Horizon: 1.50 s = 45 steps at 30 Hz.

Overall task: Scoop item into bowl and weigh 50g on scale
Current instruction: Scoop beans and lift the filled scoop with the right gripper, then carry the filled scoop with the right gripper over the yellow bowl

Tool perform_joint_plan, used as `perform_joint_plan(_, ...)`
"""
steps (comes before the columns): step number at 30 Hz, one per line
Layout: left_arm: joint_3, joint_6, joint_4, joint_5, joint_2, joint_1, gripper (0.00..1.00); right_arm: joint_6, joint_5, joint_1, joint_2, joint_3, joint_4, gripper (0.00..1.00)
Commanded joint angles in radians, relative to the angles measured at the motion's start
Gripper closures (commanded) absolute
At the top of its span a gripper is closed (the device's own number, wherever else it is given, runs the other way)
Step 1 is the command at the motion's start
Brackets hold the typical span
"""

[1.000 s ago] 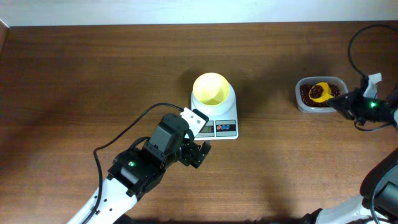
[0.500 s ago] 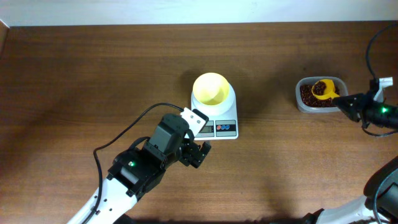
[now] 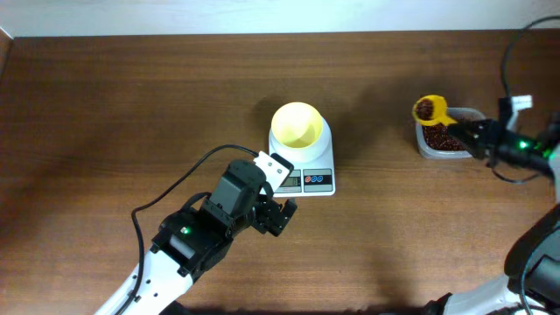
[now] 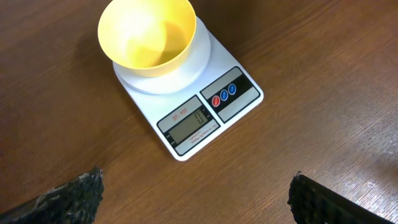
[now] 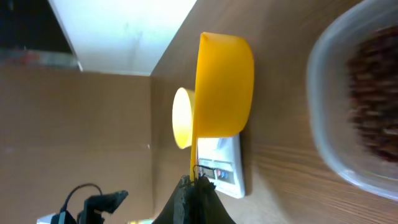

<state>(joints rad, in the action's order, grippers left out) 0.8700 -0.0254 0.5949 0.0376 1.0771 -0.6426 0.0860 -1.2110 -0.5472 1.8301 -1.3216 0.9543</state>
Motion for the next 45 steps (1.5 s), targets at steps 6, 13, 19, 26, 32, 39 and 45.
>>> perform_joint_plan(6, -0.008, 0.013, 0.002, 0.008, -0.011, 0.004, 0.01, -0.006, -0.046, 0.235, 0.010, 0.009, -0.071, 0.96)
perform_joint_plan(13, -0.008, 0.013, 0.002, 0.008, -0.011, 0.004, 0.01, -0.211, -0.046, 0.396, 0.009, 0.009, -0.272, 0.96)
perform_joint_plan(19, -0.008, 0.013, 0.002, 0.008, -0.011, 0.004, 0.01, -0.260, -0.034, 0.497, 0.009, 0.009, -0.377, 0.96)
perform_joint_plan(26, -0.008, 0.013, 0.002, 0.008, -0.011, 0.004, 0.01, -0.259, 0.081, 0.597, 0.009, 0.009, -0.483, 0.96)
perform_joint_plan(32, -0.008, 0.013, 0.002, 0.007, -0.011, 0.004, 0.01, -0.183, 0.241, 0.652, 0.009, 0.009, -0.492, 0.96)
perform_joint_plan(39, -0.008, 0.013, 0.002, 0.008, -0.011, 0.004, 0.01, 0.071, 0.255, 0.659, 0.009, 0.009, -0.499, 0.96)
perform_joint_plan(45, -0.008, 0.013, 0.002, 0.007, -0.011, 0.004, 0.01, 0.307, 0.255, 0.659, 0.009, 0.009, -0.499, 0.96)
